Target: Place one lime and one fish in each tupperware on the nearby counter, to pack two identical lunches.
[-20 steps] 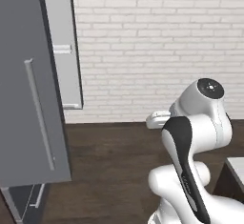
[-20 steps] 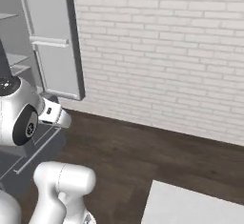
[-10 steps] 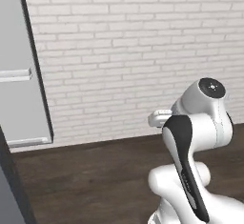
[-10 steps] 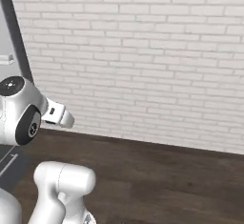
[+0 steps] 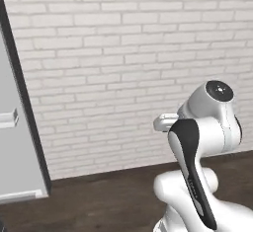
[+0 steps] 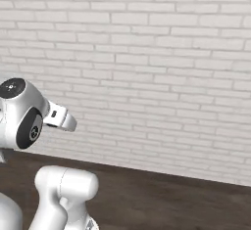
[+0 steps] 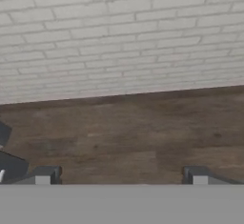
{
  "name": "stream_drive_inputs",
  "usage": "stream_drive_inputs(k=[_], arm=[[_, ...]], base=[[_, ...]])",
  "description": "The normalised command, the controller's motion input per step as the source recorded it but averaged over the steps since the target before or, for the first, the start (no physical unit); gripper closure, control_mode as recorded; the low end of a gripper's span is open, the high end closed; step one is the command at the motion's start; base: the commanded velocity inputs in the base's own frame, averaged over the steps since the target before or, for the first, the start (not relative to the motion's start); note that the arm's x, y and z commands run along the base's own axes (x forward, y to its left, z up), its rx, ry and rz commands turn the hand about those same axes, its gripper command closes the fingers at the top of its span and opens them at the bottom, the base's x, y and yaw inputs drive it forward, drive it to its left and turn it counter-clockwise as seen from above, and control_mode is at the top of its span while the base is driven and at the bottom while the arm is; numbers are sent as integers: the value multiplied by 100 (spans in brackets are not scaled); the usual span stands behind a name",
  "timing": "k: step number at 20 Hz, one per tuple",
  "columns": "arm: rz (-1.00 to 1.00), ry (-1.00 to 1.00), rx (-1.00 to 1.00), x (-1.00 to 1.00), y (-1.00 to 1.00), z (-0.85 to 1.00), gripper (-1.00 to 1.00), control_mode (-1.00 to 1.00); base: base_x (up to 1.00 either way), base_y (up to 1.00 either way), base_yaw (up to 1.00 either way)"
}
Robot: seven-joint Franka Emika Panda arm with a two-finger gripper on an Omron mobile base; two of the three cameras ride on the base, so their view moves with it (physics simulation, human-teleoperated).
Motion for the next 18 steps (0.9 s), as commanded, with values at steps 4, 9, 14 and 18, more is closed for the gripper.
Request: stream_drive_inputs(k=[4,9,14,18], arm=[[0,0,0,0,0,0,-100,100],[0,0,0,0,0,0,-100,100],[0,0,0,0,0,0,-100,100],[0,0,0,0,0,0,-100,100]], base=[[100,-20,31],[5,2,85],[-13,0,81],[-4,-13,67]])
